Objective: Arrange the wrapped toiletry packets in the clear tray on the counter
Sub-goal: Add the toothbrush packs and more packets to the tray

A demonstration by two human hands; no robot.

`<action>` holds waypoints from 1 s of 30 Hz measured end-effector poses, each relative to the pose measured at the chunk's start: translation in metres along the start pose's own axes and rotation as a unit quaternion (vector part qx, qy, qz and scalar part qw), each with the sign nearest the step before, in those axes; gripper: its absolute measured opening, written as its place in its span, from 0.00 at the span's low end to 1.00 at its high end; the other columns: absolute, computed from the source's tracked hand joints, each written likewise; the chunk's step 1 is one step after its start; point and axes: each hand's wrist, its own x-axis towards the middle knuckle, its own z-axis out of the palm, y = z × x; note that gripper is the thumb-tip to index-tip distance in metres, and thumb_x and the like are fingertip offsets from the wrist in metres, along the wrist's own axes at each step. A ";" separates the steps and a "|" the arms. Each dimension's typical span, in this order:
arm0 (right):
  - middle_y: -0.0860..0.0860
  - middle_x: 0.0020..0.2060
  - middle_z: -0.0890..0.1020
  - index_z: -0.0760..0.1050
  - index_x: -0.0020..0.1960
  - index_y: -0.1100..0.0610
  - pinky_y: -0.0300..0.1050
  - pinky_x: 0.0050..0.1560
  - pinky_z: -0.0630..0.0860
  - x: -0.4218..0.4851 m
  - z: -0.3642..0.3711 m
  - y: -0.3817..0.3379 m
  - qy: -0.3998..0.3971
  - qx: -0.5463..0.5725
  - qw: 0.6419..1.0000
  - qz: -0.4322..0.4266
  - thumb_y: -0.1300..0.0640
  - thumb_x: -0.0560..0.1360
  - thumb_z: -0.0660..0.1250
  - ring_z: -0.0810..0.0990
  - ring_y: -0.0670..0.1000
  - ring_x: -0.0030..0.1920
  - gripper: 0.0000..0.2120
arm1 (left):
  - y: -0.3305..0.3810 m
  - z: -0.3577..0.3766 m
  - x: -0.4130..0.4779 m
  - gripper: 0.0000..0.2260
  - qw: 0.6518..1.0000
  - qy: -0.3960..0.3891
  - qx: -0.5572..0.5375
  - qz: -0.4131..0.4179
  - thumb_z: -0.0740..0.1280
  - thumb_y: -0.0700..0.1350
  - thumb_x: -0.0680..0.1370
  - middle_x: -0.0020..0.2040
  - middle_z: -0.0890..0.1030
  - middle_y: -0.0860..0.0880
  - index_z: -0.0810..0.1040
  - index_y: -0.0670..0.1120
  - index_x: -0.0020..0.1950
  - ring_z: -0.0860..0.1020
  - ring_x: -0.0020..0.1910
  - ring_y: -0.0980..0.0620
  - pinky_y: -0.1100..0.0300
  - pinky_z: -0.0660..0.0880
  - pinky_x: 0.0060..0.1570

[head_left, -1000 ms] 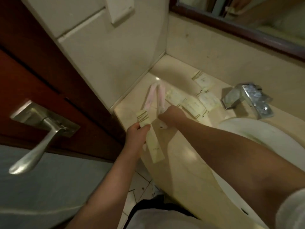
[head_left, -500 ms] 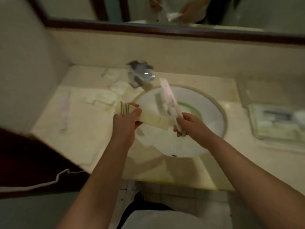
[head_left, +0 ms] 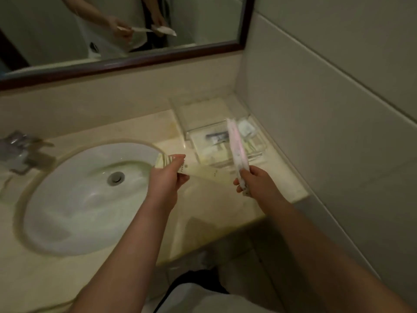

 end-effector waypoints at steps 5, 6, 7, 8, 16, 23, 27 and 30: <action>0.46 0.33 0.85 0.78 0.51 0.50 0.40 0.33 0.76 0.043 -0.040 -0.001 0.026 0.003 1.000 0.013 0.52 0.79 0.60 0.82 0.44 0.31 0.08 | -0.010 0.045 0.038 0.06 0.999 -0.038 -0.024 -0.024 0.69 0.37 0.74 0.41 0.82 0.46 0.81 0.44 0.49 0.82 0.39 0.51 0.61 0.79 0.36; 0.46 0.33 0.85 0.78 0.51 0.50 0.40 0.33 0.76 0.050 -0.045 -0.003 0.027 0.005 1.000 0.014 0.52 0.79 0.60 0.81 0.45 0.31 0.08 | -0.011 0.052 0.044 0.07 0.999 -0.036 -0.026 -0.029 0.69 0.36 0.74 0.42 0.82 0.45 0.81 0.44 0.50 0.82 0.40 0.49 0.61 0.79 0.37; 0.47 0.33 0.85 0.78 0.51 0.50 0.41 0.33 0.75 0.058 -0.050 -0.006 0.029 0.008 0.999 0.016 0.53 0.79 0.60 0.81 0.44 0.31 0.08 | -0.013 0.060 0.052 0.07 0.998 -0.033 -0.030 -0.035 0.68 0.35 0.74 0.43 0.82 0.44 0.80 0.44 0.50 0.82 0.40 0.48 0.61 0.79 0.37; 0.47 0.33 0.85 0.78 0.51 0.50 0.41 0.33 0.75 0.067 -0.055 -0.008 0.033 0.010 0.999 0.017 0.53 0.79 0.61 0.81 0.44 0.31 0.07 | -0.015 0.068 0.059 0.08 0.998 -0.034 -0.034 -0.041 0.68 0.34 0.74 0.43 0.82 0.43 0.80 0.44 0.50 0.83 0.39 0.48 0.60 0.80 0.36; 0.46 0.30 0.83 0.78 0.50 0.51 0.39 0.31 0.73 0.112 -0.071 -0.017 0.036 0.019 0.999 0.031 0.55 0.79 0.61 0.79 0.44 0.29 0.07 | -0.028 0.095 0.090 0.03 0.995 -0.012 0.004 -0.099 0.67 0.35 0.76 0.44 0.79 0.42 0.78 0.42 0.44 0.79 0.41 0.48 0.61 0.77 0.32; 0.48 0.33 0.83 0.79 0.47 0.50 0.40 0.30 0.72 0.144 -0.064 -0.021 0.000 0.022 0.999 0.042 0.53 0.77 0.62 0.78 0.44 0.28 0.07 | -0.029 0.091 0.095 0.06 0.981 0.002 -0.073 -0.182 0.64 0.35 0.78 0.44 0.80 0.43 0.77 0.44 0.45 0.77 0.38 0.50 0.62 0.75 0.28; 0.47 0.32 0.84 0.80 0.47 0.49 0.44 0.34 0.71 0.154 -0.065 -0.021 -0.010 0.026 0.999 0.047 0.52 0.76 0.62 0.78 0.44 0.28 0.07 | -0.028 0.083 0.093 0.10 0.963 -0.083 -0.092 -0.240 0.64 0.36 0.77 0.43 0.84 0.46 0.81 0.46 0.54 0.79 0.38 0.51 0.63 0.73 0.31; 0.47 0.31 0.84 0.79 0.48 0.50 0.42 0.32 0.71 0.157 -0.068 -0.022 -0.018 0.025 0.998 0.048 0.52 0.76 0.62 0.78 0.44 0.28 0.07 | -0.031 0.091 0.091 0.11 0.969 -0.114 -0.030 -0.216 0.65 0.34 0.76 0.40 0.82 0.48 0.81 0.46 0.51 0.74 0.32 0.54 0.64 0.67 0.28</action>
